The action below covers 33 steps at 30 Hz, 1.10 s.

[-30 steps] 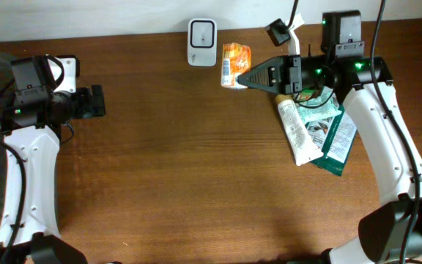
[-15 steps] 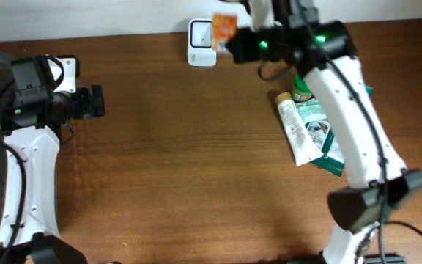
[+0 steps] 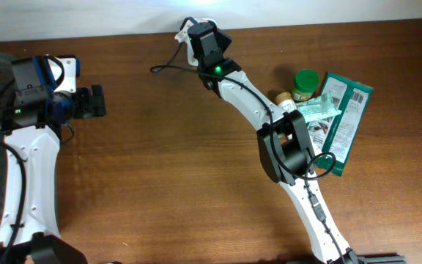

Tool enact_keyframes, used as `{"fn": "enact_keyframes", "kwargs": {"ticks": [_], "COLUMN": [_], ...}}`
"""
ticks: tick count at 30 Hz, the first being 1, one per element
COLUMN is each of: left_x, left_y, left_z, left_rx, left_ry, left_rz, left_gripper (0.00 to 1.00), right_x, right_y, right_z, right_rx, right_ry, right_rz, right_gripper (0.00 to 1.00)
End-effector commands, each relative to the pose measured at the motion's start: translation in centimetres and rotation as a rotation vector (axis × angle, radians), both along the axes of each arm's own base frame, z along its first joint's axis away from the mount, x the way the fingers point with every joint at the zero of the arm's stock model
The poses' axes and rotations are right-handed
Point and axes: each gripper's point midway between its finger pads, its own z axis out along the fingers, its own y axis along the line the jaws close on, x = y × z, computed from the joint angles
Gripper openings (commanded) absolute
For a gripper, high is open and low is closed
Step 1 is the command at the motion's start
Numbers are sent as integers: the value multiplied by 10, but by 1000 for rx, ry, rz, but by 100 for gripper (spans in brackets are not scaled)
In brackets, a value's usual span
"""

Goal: Scan the item barcode
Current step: 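Lift the orange box and hold it at the scanner, then place the orange box on top of the green-lidded jar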

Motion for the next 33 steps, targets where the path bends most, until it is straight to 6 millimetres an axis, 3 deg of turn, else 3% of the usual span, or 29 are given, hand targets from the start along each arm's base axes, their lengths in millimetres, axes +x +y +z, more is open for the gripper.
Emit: {"fn": "enact_keyframes", "kwargs": {"ticks": [1, 6, 8, 11, 14, 16, 18, 20, 22, 23, 25, 27, 30, 33], "left_x": [0, 0, 0, 0, 0, 0, 0, 0, 0, 0, 0, 0, 0, 0], "left_y": [0, 0, 0, 0, 0, 0, 0, 0, 0, 0, 0, 0, 0, -1], "left_z": [2, 2, 2, 2, 2, 2, 2, 2, 2, 2, 2, 2, 2, 2], "left_rx": [1, 1, 1, 1, 1, 1, 1, 1, 1, 1, 1, 1, 1, 1], "left_ry": [-6, -6, -6, -6, -6, -6, -6, -6, -6, -6, -6, -6, -6, -6], "left_rz": [-14, -14, -14, -14, -14, -14, -14, -14, -14, -14, -14, -14, -14, -14], "left_gripper": [99, 99, 99, 99, 99, 99, 99, 99, 99, 99, 99, 99, 99, 99], "right_x": [-1, -2, -5, -29, -75, -118, -161, -193, -211, -227, -241, -240, -207, -192], "right_y": [2, 3, 6, 19, 23, 5, -30, -71, -120, -160, -195, -215, -243, -259], "right_z": [4, 12, 31, 71, 113, 144, 153, 141, 121, 106, 84, 66, 31, -1], "right_rx": [-21, 21, 113, 322, 578, 734, 746, 745, 785, 802, 822, 834, 911, 951], "right_ry": [-9, -21, -30, 46, 190, 293, 400, 503, 570, 620, 705, 718, 617, 561], "right_rz": [0, -16, -22, 23, 0, -105, -234, -411, -652, -840, -979, -1041, -1055, -1058], "right_gripper": [4, 4, 4, 4, 4, 4, 4, 4, 4, 4, 4, 4, 8, 11]}}
